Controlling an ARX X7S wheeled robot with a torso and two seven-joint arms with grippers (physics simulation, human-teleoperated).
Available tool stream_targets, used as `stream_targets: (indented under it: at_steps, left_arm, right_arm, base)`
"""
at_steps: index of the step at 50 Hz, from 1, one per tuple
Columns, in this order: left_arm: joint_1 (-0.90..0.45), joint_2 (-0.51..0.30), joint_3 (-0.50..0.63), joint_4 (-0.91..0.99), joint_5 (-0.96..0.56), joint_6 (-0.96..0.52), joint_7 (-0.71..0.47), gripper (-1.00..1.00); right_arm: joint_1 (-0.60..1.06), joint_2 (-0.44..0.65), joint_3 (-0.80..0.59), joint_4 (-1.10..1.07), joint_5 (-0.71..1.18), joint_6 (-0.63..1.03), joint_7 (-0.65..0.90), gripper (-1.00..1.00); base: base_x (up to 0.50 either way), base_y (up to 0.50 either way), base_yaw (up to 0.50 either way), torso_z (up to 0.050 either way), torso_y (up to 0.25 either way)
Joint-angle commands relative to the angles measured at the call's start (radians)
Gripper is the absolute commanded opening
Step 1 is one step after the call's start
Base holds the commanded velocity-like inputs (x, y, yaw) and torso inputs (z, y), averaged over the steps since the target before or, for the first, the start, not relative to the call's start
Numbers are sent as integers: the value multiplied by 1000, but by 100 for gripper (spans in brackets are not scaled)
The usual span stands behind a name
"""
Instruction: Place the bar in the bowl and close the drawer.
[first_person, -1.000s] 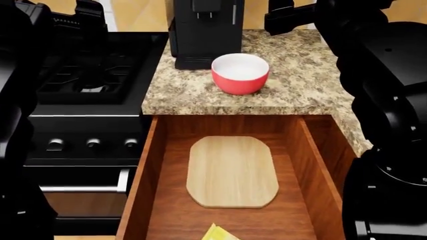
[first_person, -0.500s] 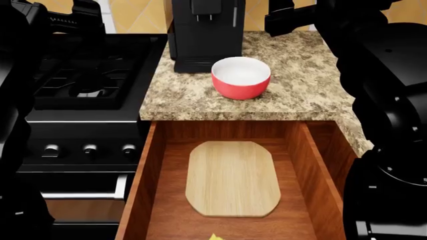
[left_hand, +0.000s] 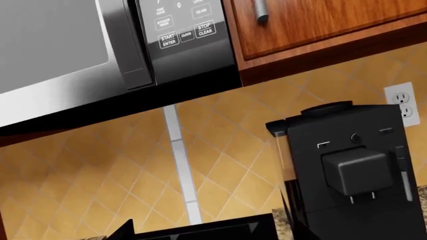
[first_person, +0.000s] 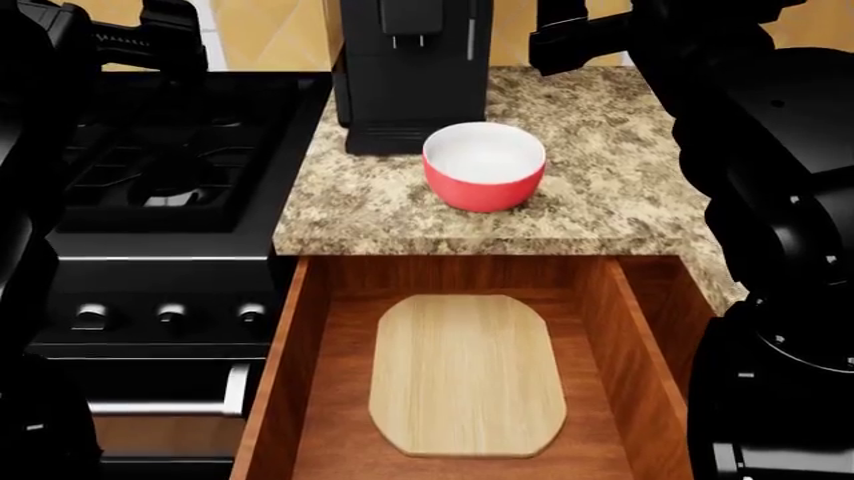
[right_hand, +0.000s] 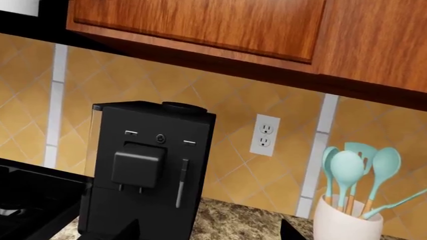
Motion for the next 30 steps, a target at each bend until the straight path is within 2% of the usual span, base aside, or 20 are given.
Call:
stream_targets:
  at_steps: [1,15,26,30]
  left_arm:
    - [-1,0,-1,2,-2,0,-4,100]
    - [7,-2,-3,7,-5,0,-7,100]
    - [11,-3,-5,12,-10,-2,-8,100]
    - [8,-7,-5,17,-12,-9,-6,100]
  right_arm:
    - [2,1,-2,-1,6,3,4,100]
    - [-1,4,-15,-12,16,22,5,100]
    - [17,11,-154,-18,87,165,-80,100]
    - [39,-2,-189,-40,149,288,-125,100]
  base:
    - [94,0,0,0,0]
    - [52,0,0,0,0]
    - [0,0,0,0,0]
    - [0,0,0,0,0]
